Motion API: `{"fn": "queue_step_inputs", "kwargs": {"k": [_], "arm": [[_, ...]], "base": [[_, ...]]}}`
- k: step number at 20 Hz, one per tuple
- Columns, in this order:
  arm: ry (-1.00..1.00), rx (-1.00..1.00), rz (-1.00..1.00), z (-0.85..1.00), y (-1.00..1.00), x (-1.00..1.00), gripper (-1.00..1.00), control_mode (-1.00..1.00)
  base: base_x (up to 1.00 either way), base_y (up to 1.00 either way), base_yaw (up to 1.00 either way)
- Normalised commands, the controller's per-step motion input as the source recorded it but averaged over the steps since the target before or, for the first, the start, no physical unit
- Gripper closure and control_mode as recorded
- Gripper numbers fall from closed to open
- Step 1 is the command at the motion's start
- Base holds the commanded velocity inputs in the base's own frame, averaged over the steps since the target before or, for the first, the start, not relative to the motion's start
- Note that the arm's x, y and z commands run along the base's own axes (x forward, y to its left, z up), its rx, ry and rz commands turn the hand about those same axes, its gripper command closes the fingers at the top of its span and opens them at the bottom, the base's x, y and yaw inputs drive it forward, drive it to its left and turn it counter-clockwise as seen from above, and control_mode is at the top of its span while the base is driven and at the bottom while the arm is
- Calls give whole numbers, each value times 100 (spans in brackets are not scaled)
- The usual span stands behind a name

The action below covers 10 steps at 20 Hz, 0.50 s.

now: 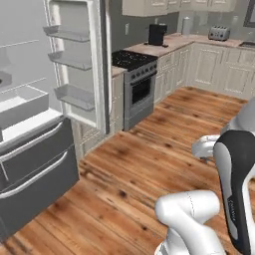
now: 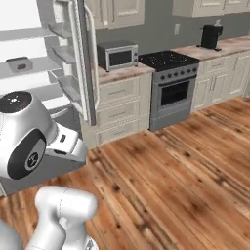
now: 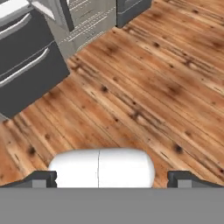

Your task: Place two dumplings into each of the tupperware containers and then place the containers in the fridge.

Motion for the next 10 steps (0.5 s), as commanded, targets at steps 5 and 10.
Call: {"fn": "queue_step_inputs", "kwargs": {"k": [5,10], "arm": [[0,0,0,0,0,0,-100,100],[0,0,0,0,0,0,-100,100]], "base": [[-81,5,-80],[-49,5,-71]]}}
